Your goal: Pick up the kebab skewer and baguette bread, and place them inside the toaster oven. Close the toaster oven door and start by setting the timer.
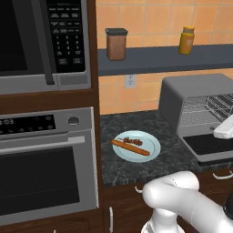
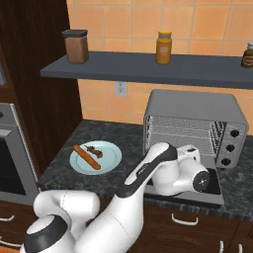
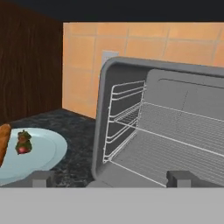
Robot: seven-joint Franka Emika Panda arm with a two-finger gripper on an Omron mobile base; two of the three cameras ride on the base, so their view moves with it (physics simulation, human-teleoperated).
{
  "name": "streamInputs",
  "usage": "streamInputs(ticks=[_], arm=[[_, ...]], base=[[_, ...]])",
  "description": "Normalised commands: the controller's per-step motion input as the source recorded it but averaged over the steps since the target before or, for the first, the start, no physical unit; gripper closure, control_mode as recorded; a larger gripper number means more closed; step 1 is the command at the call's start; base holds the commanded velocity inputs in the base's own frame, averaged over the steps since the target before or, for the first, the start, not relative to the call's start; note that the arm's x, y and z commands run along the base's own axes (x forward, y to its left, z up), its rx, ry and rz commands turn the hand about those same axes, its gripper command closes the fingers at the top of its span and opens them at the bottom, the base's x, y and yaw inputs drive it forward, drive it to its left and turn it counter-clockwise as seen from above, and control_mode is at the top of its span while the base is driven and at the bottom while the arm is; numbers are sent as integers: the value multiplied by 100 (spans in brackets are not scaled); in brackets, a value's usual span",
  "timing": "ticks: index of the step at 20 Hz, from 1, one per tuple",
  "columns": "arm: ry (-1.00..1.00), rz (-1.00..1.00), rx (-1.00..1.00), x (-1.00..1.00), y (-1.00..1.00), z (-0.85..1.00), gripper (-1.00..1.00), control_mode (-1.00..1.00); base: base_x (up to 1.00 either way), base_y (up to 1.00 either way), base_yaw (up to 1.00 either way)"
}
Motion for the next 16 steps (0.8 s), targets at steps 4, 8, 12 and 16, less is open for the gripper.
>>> streamInputs(ticks=[4, 8, 12, 16], arm=[[0, 0, 4, 43, -26, -33, -100, -100], [0, 0, 6, 55, -34, -17, -100, -100], [0, 0, 5, 51, -25, -15, -100, -100], [2, 0, 3, 31, -21, -36, -100, -100]], base=[[0, 0, 0], [0, 0, 0], [0, 0, 0], [0, 0, 0]])
